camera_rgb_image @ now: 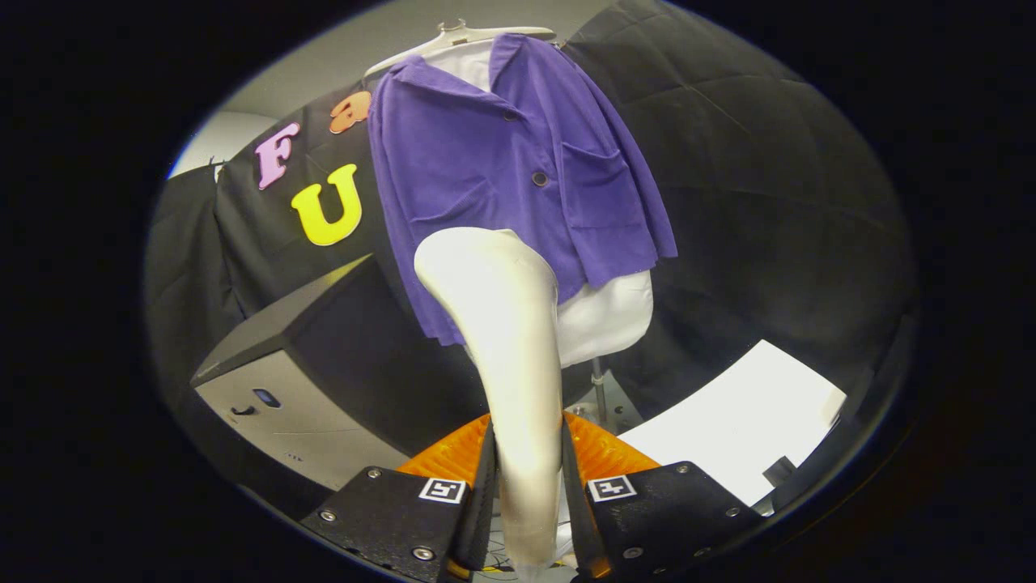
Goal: Iron the clothes twice with a garment steamer, once on the left side and once on the right side.
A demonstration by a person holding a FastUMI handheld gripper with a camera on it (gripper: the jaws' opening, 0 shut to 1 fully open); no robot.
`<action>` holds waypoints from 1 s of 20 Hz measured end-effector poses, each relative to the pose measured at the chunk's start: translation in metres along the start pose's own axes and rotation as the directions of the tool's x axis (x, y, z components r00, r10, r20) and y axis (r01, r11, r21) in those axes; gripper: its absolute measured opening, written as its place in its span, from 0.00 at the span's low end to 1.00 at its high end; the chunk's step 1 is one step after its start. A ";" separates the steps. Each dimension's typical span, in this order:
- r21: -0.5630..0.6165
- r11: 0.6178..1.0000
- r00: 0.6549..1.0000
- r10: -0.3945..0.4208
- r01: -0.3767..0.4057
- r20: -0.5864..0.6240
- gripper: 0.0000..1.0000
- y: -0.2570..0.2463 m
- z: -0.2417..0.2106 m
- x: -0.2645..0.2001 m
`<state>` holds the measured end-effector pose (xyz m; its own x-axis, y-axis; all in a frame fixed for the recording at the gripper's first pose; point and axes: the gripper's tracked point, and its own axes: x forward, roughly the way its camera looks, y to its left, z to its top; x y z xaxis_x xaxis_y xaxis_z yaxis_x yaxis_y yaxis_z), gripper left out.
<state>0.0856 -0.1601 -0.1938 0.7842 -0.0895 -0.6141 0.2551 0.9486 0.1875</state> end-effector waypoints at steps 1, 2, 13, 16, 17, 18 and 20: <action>-0.003 1.000 1.000 0.021 -0.021 0.015 0.40 0.011 0.003 -0.012; -0.010 0.999 0.999 0.042 -0.042 0.023 0.41 0.022 0.004 -0.025; -0.110 0.962 0.957 0.262 -0.249 0.126 0.40 0.139 0.028 -0.106; -0.126 0.946 0.943 0.313 -0.298 0.115 0.40 0.165 0.022 -0.113; -0.136 0.941 0.939 0.325 -0.310 0.109 0.40 0.173 0.020 -0.115; -0.145 0.936 0.936 0.337 -0.322 0.101 0.41 0.179 0.017 -0.117; -0.159 0.925 0.929 0.360 -0.344 0.086 0.41 0.192 0.012 -0.122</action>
<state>0.0453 0.0292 -0.0737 0.8692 0.2325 -0.4364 -0.1241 0.9569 0.2627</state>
